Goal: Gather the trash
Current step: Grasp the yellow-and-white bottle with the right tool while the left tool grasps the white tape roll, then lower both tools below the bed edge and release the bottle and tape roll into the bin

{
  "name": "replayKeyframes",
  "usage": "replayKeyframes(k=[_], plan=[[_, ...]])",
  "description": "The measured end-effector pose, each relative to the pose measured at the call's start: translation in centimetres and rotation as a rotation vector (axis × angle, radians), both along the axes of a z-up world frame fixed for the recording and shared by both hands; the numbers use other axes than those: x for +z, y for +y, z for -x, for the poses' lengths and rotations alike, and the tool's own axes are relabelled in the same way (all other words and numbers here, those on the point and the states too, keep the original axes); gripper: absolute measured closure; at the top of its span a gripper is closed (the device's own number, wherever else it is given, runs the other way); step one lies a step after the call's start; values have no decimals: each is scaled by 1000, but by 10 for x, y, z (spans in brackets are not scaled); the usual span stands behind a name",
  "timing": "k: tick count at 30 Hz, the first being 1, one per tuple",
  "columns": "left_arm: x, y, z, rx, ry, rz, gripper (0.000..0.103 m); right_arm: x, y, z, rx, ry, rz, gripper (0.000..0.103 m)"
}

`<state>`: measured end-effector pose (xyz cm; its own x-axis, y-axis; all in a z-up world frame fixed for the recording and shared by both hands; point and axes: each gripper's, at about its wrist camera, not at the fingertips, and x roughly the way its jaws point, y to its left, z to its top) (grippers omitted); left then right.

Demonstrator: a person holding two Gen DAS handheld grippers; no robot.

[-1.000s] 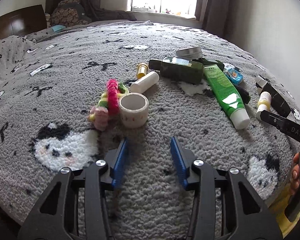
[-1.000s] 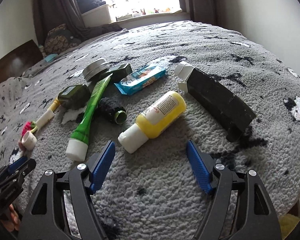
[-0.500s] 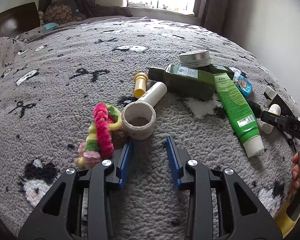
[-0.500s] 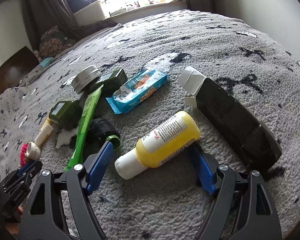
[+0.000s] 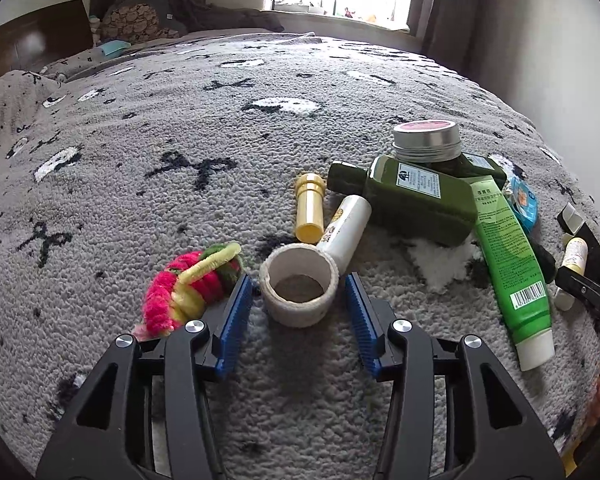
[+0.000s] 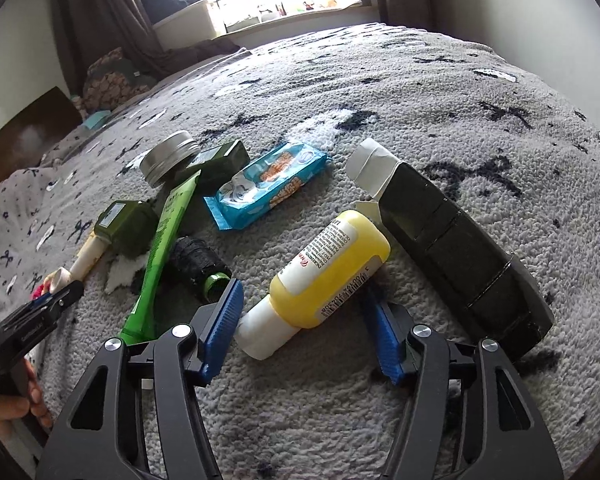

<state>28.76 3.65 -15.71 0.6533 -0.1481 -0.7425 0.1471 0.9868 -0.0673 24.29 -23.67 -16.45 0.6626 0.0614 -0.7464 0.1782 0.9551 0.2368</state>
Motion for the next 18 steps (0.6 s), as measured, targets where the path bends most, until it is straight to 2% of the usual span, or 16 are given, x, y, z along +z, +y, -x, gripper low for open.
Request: replayKeyframes(k=[2, 3, 5, 8, 10, 18], plan=[[0, 1, -2, 1, -1, -2, 63, 1, 1, 1, 8, -2, 6, 50], [-1, 2, -4, -6, 7, 11, 71, 1, 2, 1, 13, -3, 9, 53], [-1, 3, -3, -3, 6, 14, 71, 1, 2, 3, 19, -4, 14, 65], [1, 2, 2, 2, -2, 9, 72, 2, 2, 6, 28, -4, 14, 71], [4, 1, 9, -2, -8, 8, 72, 3, 3, 8, 36, -6, 21, 79], [20, -2, 54, -8, -42, 18, 72, 7, 8, 25, 54, -25, 61, 80]])
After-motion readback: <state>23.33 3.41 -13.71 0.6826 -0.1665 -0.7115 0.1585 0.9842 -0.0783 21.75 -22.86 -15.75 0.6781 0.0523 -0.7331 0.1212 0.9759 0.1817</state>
